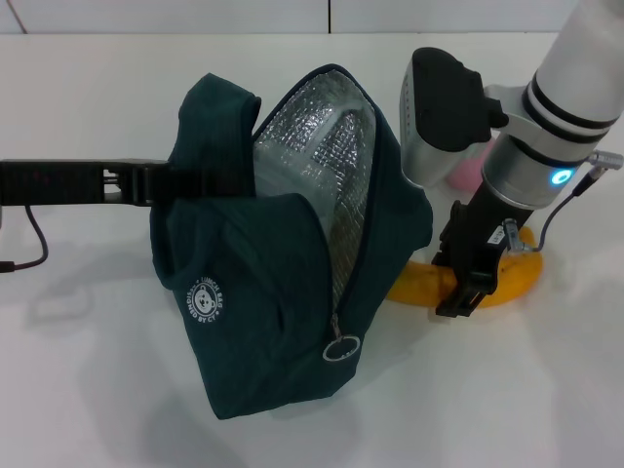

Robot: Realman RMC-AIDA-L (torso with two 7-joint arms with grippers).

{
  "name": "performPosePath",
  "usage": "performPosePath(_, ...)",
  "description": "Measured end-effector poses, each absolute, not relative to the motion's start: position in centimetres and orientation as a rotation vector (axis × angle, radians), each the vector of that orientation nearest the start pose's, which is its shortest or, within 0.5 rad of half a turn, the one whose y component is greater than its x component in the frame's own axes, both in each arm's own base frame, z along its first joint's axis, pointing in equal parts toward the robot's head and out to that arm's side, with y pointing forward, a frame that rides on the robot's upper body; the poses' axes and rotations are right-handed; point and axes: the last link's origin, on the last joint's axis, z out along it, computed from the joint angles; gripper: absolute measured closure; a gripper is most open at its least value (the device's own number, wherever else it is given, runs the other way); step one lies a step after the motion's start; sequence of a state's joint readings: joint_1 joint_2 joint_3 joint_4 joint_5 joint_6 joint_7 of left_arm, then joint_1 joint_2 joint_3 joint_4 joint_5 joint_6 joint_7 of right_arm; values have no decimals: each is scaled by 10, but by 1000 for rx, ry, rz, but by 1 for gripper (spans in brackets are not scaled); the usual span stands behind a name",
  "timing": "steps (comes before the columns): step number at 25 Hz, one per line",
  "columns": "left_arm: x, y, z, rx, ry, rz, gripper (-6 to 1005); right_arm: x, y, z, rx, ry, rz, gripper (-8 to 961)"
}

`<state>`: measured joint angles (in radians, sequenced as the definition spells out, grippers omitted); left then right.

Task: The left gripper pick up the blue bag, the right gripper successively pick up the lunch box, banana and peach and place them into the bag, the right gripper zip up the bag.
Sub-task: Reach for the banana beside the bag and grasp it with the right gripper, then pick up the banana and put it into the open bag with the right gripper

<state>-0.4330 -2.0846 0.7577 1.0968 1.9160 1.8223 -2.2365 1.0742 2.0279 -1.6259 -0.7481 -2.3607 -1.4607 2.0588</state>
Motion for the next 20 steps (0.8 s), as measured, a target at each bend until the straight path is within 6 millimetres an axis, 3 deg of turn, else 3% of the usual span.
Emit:
performPosePath(12, -223, 309, 61, -2685, -1355, -798, 960, 117, 387, -64, -2995, 105, -934, 531)
performPosePath(20, -226, 307, 62, -2681, -1362, -798, 959, 117, 382, -48, -2931, 232, -1032, 540)
